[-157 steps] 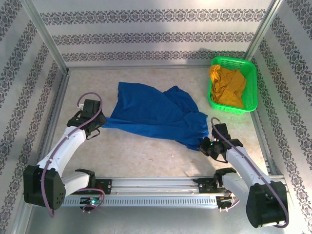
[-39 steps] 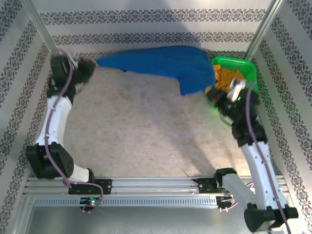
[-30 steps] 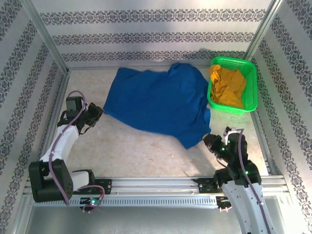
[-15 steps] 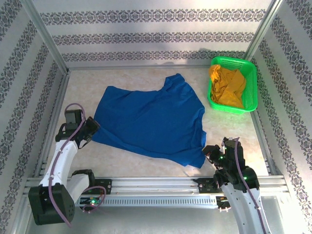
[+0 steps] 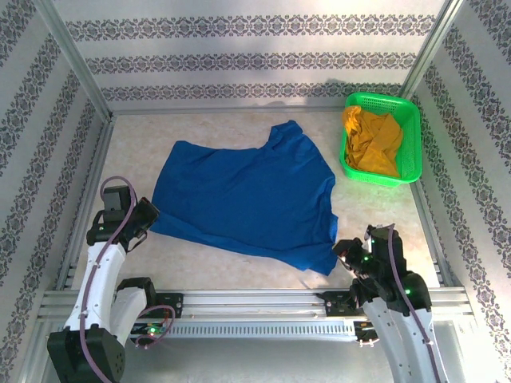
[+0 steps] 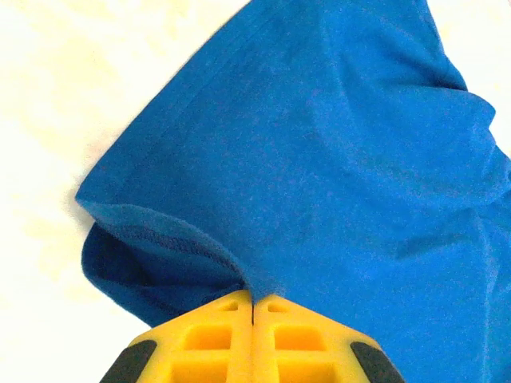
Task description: Fold the inside-out t-shirt
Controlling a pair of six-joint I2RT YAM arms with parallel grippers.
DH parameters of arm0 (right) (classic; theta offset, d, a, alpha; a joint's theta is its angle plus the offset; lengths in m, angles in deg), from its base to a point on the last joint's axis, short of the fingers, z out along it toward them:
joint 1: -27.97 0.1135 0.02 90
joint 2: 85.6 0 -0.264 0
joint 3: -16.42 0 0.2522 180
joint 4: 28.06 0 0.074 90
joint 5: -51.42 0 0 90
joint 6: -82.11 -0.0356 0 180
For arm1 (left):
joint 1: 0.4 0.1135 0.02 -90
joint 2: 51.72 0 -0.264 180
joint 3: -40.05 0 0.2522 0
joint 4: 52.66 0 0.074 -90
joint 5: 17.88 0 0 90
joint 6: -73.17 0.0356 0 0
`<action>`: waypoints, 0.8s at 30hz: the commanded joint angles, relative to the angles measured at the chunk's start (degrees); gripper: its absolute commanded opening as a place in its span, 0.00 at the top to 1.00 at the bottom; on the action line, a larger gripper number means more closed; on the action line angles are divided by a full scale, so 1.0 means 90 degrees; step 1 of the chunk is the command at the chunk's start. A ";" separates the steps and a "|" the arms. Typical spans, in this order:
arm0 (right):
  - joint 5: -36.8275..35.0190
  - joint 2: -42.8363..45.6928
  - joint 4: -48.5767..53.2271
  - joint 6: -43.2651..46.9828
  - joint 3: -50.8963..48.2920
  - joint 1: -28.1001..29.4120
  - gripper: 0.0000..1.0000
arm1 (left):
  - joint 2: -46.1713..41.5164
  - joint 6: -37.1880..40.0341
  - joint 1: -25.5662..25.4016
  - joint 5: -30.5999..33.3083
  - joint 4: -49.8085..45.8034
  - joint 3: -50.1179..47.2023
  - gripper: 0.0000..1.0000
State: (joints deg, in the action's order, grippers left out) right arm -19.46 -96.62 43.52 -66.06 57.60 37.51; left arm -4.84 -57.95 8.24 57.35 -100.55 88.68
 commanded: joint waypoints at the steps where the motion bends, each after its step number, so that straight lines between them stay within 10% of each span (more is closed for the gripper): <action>1: 0.0132 -0.0275 -0.0131 0.0229 0.0183 0.0072 1.00 | 0.0036 0.0025 0.0026 0.0106 -0.0369 0.0282 1.00; 10: 0.0191 -0.1372 -0.1280 0.0359 0.0269 0.0066 1.00 | 0.0134 -0.0273 0.0026 0.0748 -0.0394 0.0368 1.00; 24: -0.0123 -0.4430 -0.3365 0.0958 0.0923 0.0033 1.00 | 0.2955 0.0185 0.0036 0.0908 0.0870 0.1466 1.00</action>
State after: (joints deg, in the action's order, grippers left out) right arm -18.81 -133.30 19.24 -59.77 63.70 37.51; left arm 18.70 -58.26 8.24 64.48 -96.57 99.70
